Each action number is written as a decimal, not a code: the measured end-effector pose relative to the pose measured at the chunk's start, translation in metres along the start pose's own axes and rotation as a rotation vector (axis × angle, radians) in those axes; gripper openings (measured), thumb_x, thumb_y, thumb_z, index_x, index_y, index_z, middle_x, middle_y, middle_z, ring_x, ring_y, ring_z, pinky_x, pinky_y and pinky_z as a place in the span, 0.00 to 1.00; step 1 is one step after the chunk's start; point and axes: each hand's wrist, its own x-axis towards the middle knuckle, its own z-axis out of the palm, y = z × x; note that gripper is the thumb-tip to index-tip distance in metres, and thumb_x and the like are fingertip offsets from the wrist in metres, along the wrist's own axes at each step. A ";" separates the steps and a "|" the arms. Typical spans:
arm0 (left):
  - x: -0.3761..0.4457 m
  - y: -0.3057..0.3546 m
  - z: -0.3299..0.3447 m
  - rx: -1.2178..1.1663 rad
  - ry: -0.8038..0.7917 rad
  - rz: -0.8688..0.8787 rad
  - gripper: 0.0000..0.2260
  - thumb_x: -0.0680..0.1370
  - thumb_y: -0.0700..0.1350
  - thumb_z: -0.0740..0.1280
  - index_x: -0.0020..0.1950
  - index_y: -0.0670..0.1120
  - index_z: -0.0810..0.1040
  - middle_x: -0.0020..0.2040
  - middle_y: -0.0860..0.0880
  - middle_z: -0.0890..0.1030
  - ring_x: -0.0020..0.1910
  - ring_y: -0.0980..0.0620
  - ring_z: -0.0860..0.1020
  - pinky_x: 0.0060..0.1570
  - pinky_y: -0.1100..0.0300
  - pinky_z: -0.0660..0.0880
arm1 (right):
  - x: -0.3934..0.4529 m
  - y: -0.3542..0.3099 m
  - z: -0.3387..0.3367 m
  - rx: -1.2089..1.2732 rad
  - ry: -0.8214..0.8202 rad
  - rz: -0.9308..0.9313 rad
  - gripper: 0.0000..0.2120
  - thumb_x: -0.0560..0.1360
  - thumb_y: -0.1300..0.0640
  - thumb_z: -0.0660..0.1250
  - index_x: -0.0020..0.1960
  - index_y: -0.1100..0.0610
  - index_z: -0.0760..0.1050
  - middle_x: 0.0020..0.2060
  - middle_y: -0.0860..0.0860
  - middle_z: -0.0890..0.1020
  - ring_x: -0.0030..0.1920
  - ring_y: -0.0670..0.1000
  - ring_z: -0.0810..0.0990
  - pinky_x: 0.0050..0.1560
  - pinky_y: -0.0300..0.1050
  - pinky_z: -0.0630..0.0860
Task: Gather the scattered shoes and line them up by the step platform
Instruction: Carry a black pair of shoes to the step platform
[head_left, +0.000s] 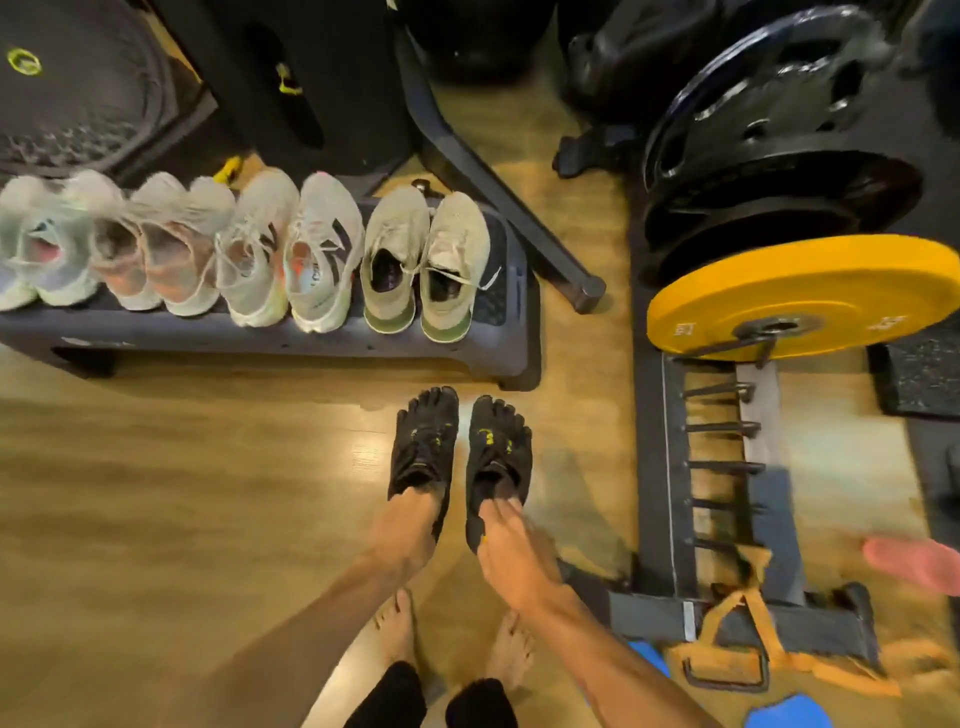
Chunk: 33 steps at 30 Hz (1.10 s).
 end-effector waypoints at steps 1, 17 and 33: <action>0.026 -0.001 0.024 0.037 0.000 0.015 0.19 0.76 0.36 0.61 0.67 0.44 0.68 0.56 0.43 0.79 0.54 0.42 0.79 0.47 0.54 0.74 | 0.022 0.013 0.022 -0.008 0.000 0.000 0.13 0.77 0.61 0.58 0.62 0.57 0.66 0.61 0.53 0.72 0.66 0.53 0.66 0.62 0.45 0.66; 0.277 -0.047 0.262 0.120 0.050 0.072 0.13 0.78 0.40 0.62 0.62 0.47 0.72 0.59 0.47 0.77 0.56 0.43 0.78 0.45 0.54 0.71 | 0.206 0.147 0.281 -0.153 0.085 0.009 0.14 0.69 0.67 0.68 0.53 0.58 0.74 0.50 0.56 0.79 0.59 0.56 0.75 0.55 0.46 0.77; 0.207 -0.023 0.098 -0.435 0.432 0.122 0.26 0.79 0.46 0.64 0.76 0.51 0.60 0.65 0.49 0.77 0.61 0.46 0.75 0.59 0.54 0.72 | 0.183 0.142 0.104 0.271 0.176 0.130 0.24 0.81 0.46 0.57 0.72 0.56 0.64 0.66 0.57 0.74 0.64 0.60 0.74 0.62 0.55 0.72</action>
